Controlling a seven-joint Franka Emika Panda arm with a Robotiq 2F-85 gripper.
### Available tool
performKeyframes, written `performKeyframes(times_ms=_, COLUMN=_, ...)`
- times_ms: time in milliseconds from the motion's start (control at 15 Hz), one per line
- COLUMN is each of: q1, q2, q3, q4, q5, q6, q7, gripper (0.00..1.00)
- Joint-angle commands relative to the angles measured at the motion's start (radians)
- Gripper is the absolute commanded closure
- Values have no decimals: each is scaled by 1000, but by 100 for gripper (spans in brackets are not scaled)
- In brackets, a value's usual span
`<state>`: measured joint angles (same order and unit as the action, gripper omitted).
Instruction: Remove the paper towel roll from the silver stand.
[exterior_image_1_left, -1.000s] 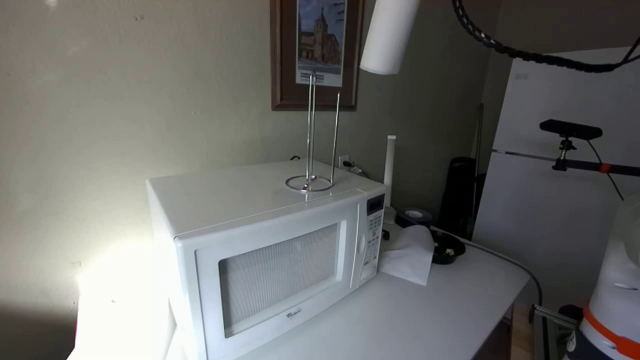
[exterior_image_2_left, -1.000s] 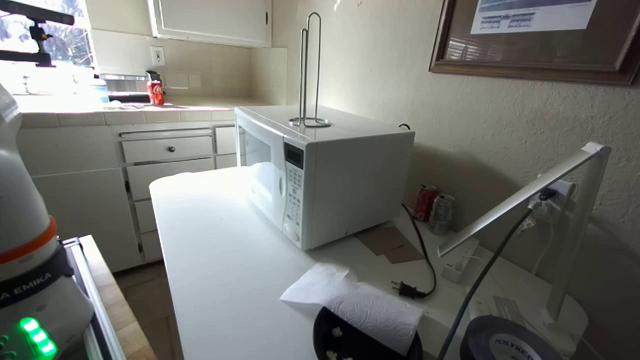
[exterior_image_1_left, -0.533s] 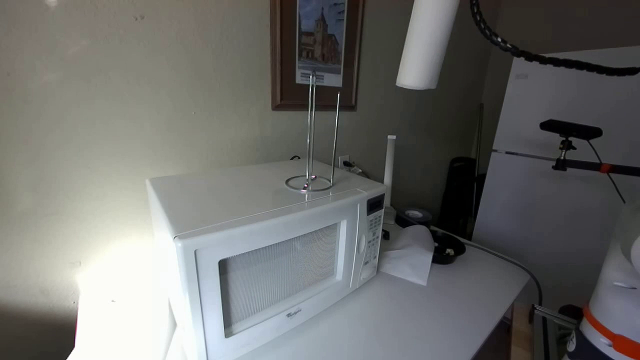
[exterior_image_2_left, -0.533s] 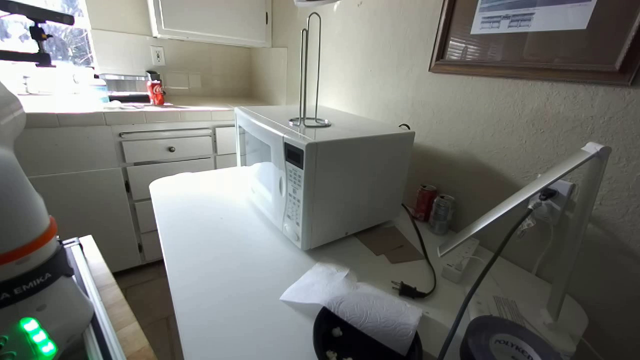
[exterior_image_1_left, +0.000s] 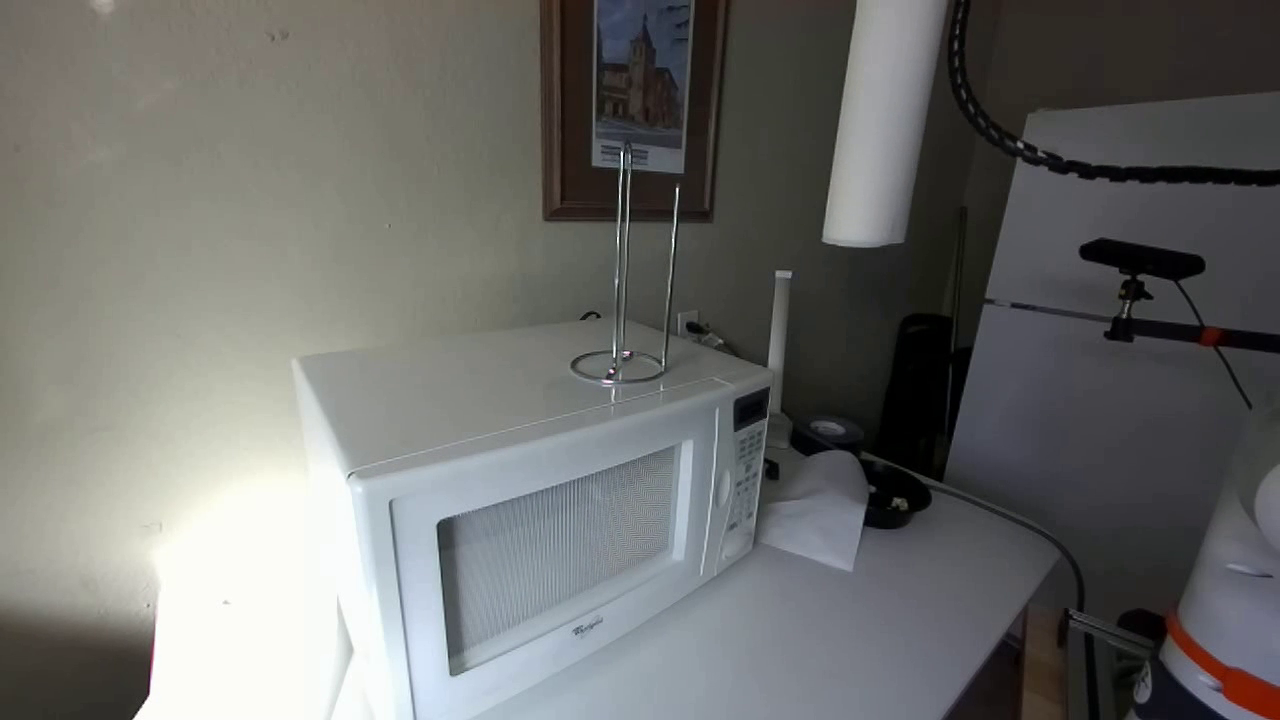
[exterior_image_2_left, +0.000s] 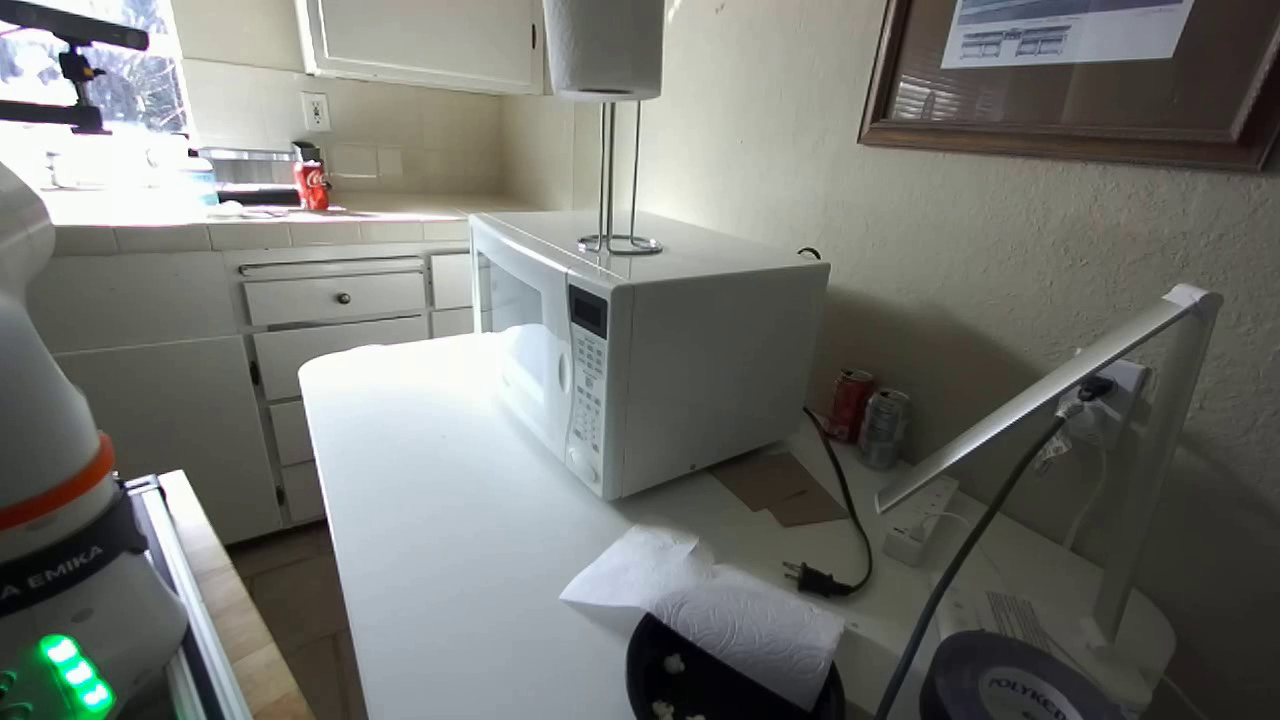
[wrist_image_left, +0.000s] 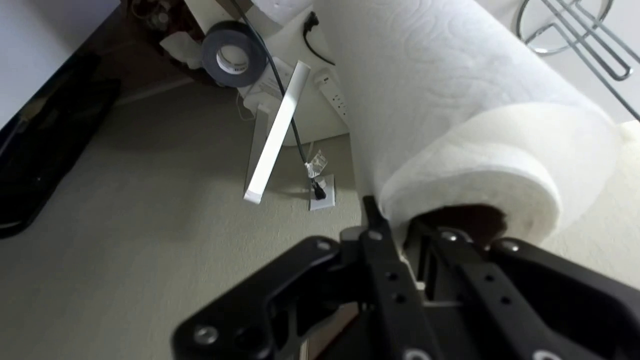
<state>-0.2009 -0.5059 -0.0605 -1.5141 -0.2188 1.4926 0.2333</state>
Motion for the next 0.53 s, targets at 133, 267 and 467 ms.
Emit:
performKeyframes(times_ms=133, q1=11, q2=-81, q3=-7, q4=-256, q5=6, q6=120, q7=33, gripper=96)
performKeyframes(times_ms=267, q1=17, q2=-101, q3=-12, q4=-334, q5=9, q6=163, q7=12, gripper=96)
performKeyframes(times_ms=467, q1=25, q2=-150, q3=-18, q4=-468, q5=7, q6=254, q7=-28, gripper=96)
